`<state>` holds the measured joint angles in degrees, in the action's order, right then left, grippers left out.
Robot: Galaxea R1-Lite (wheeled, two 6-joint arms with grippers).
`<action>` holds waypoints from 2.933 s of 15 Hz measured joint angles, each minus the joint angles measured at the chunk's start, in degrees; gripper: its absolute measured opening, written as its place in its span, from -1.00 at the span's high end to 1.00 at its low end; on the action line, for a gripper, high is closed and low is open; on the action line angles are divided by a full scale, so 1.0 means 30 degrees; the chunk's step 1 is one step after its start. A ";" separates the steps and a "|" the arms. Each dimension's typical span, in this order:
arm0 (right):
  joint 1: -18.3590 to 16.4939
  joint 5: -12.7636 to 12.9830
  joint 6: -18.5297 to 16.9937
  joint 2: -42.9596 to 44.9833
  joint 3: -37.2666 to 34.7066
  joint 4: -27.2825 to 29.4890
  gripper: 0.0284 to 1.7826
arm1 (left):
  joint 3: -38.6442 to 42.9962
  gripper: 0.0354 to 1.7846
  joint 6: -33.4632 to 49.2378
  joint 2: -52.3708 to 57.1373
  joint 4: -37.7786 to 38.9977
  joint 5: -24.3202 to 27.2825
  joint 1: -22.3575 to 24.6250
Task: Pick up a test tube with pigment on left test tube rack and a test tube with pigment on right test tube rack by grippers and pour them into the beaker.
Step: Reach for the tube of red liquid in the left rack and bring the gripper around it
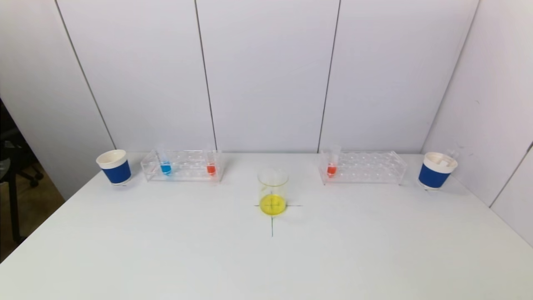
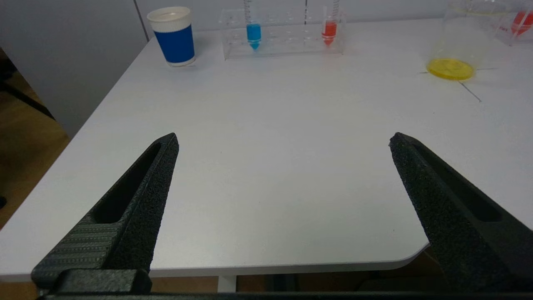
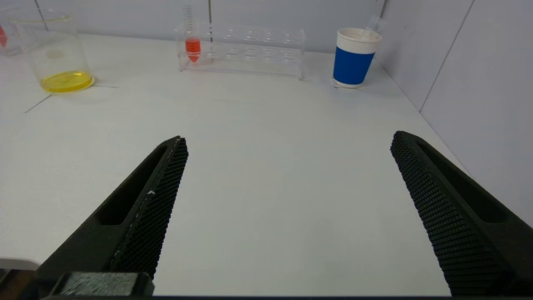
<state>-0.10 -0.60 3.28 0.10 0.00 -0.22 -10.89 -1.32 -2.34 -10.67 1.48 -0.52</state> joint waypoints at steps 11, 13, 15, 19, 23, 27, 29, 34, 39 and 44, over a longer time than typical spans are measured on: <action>0.0000 0.0008 0.0000 0.0000 0.0000 -0.0008 -0.99 | -0.8627 -0.99 0.0057 -1.3458 0.5482 -0.0886 -0.0081; 0.0000 0.0000 0.0000 0.0000 0.0000 -0.0008 -0.99 | -0.8940 -0.99 0.0037 -1.5563 0.7367 -0.1252 -0.0171; 0.0000 0.0000 0.0000 0.0000 0.0000 -0.0008 -0.99 | -0.9049 -0.99 0.0028 -1.7311 0.8911 -0.1796 -0.0841; 0.0000 0.0000 0.0000 0.0000 0.0000 -0.0008 -0.99 | -0.8919 -0.99 0.0110 -2.0358 1.1439 -0.4210 -0.4222; 0.0000 0.0000 0.0000 -0.0008 0.0000 -0.0008 -0.99 | -0.8334 -0.99 0.0321 -2.3593 1.4921 -0.5872 -0.6363; 0.0000 0.0000 -0.0004 -0.0008 0.0000 0.0000 -0.99 | -0.7973 -0.99 0.1264 -2.7124 1.8928 -0.6396 -0.7201; 0.0000 0.0000 0.0000 -0.0008 0.0000 0.0000 -0.99 | -0.7928 -0.99 0.1491 -2.9042 2.0903 -0.6619 -0.7351; 0.0000 0.0000 0.0000 -0.0008 0.0000 -0.0008 -0.99 | -0.8046 -0.99 0.1520 -3.2927 2.4629 -0.6701 -0.7607; 0.0000 0.0000 0.0000 -0.0008 0.0000 -0.0008 -0.99 | -0.8277 -0.99 0.1475 -3.5991 2.7673 -0.6786 -0.7973; 0.0000 0.0000 0.0000 -0.0008 0.0000 -0.0008 -0.99 | -0.9281 -0.99 0.1532 -3.7815 2.7937 -0.6802 -0.8021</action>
<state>-0.10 -0.60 3.28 0.07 0.00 -0.24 -38.73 3.28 -115.79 73.14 -18.93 -24.59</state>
